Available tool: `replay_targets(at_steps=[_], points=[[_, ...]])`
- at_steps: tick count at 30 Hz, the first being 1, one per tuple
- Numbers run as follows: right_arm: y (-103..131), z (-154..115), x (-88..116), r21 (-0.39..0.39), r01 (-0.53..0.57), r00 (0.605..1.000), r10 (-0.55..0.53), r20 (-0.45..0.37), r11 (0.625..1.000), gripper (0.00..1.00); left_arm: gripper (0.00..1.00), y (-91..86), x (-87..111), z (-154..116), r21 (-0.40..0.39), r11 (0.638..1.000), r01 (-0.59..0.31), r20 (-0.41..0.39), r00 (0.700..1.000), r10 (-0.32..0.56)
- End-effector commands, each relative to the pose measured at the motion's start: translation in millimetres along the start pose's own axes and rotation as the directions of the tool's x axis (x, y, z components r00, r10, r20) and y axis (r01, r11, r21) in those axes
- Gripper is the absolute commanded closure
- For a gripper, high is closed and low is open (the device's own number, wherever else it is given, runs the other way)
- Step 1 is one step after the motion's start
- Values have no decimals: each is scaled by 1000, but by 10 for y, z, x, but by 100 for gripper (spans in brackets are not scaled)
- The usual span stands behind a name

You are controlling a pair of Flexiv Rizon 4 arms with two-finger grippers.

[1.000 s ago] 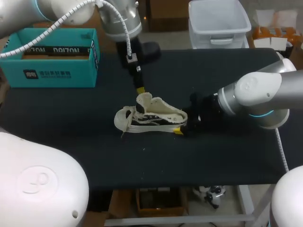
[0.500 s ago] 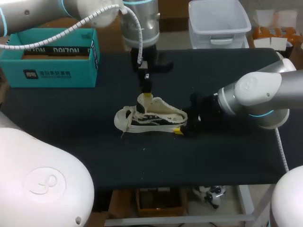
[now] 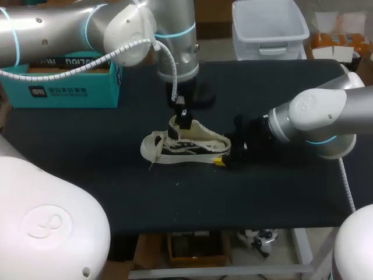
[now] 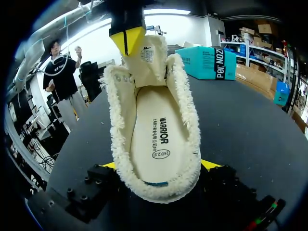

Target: Open the shoe tongue, take the insole out of the shoe, put the insole back into the shoe, and pack the shoe into the shoebox

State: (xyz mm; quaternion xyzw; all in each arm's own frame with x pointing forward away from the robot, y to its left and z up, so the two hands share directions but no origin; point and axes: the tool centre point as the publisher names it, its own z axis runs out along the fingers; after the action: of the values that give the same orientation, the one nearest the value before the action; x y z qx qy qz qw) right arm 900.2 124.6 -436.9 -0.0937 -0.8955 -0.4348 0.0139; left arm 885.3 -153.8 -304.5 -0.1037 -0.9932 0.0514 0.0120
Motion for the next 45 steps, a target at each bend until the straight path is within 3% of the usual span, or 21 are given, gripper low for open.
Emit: replay_targets(at_steps=[1, 14, 21, 29, 45], points=[[-116, 99, -43, -4, 0, 1000, -1, -1, 1000, 100, 100, -34, -57, 193, -3, 1000, -19, -4, 1000, 19], [-116, 99, -43, -4, 0, 1000, -1, -1, 1000, 100, 100, 61, -263, 499, -11, 999, -33, -23, 999, 32], [-116, 99, -43, -4, 0, 1000, -1, -1, 1000, 100, 100, 100, -172, 636, -10, 999, -41, -49, 998, 40], [-116, 99, -43, -4, 0, 1000, -1, -1, 1000, 100, 100, 76, 71, 755, -16, 998, -58, -77, 995, 57], [-116, 99, -43, -4, 0, 1000, -1, -1, 1000, 100, 100, 29, 122, 873, -55, 998, 14, -63, 998, -18]])
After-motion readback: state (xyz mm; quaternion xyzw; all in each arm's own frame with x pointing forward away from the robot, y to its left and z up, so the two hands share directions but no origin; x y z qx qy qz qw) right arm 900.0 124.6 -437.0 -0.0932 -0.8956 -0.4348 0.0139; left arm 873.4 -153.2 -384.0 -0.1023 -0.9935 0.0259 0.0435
